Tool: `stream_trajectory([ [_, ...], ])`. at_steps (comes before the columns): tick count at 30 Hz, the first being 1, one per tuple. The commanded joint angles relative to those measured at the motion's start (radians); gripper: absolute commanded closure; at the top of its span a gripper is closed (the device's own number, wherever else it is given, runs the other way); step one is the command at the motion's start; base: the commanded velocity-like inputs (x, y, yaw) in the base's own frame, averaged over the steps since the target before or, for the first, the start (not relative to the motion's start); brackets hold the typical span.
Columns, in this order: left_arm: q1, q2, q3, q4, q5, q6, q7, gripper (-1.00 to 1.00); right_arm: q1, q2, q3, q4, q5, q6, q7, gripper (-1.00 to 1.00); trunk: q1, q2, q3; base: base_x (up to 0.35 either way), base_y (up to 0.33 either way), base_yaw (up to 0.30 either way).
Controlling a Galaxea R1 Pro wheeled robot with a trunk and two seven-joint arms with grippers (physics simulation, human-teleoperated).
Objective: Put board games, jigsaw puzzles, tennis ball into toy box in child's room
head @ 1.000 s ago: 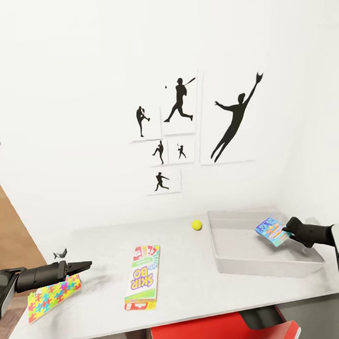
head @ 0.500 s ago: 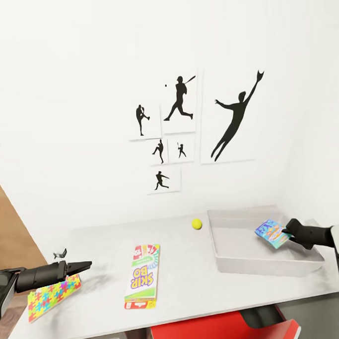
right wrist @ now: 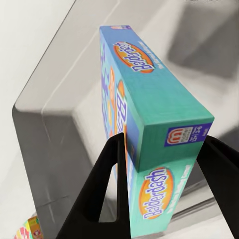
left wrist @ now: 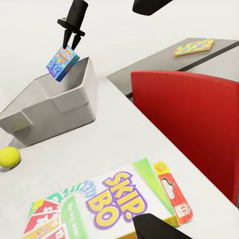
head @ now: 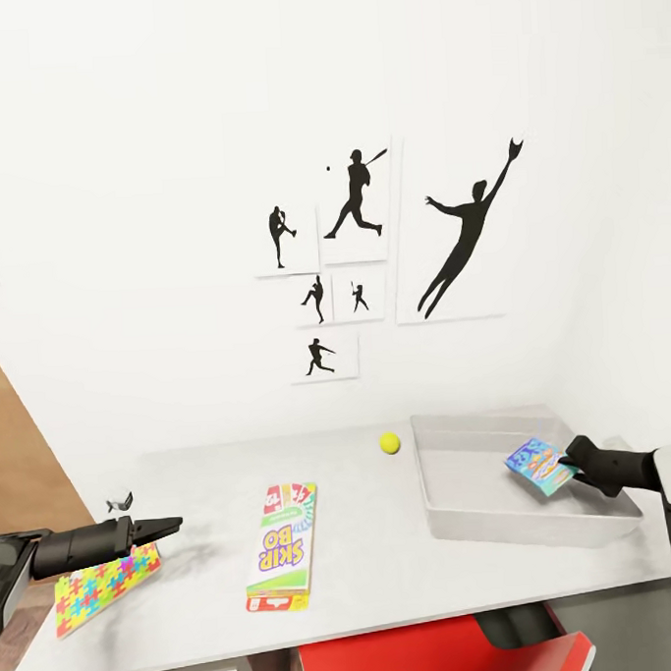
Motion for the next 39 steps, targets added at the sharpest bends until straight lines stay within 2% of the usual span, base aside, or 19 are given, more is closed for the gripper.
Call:
stream_trajectory([
  [1, -0.001, 0.000, 0.000, 0.000, -0.002, 0.011, -0.005, -1.00, -0.002, 0.000, -0.003, 0.000, 0.000, 0.005, 0.001, 1.00, 0.001, -0.002, -0.002, 0.000, 0.000, 0.000],
  [8, -0.001, -0.001, 0.000, 0.000, -0.002, 0.011, -0.005, -1.00, -0.005, -0.003, -0.004, 0.000, 0.000, 0.005, -0.003, 1.00, 0.001, -0.002, -0.002, 0.000, 0.000, 0.000],
  [13, -0.001, 0.000, 0.000, 0.000, -0.002, 0.011, -0.005, -1.00, -0.005, -0.002, -0.007, 0.000, -0.001, 0.004, -0.041, 1.00, 0.001, -0.002, -0.002, 0.000, 0.000, 0.000],
  [14, -0.001, 0.000, 0.001, 0.000, -0.002, 0.011, -0.005, -1.00, -0.005, -0.002, -0.008, 0.000, -0.001, 0.004, -0.047, -1.00, 0.001, -0.002, -0.002, 0.000, 0.000, 0.000],
  [39, -0.001, -0.001, 0.000, 0.000, -0.002, 0.011, -0.005, -1.00, -0.005, -0.001, -0.013, -0.010, -0.013, 0.005, -0.055, -1.00, 0.001, -0.002, 0.000, 0.000, 0.000, -0.005],
])
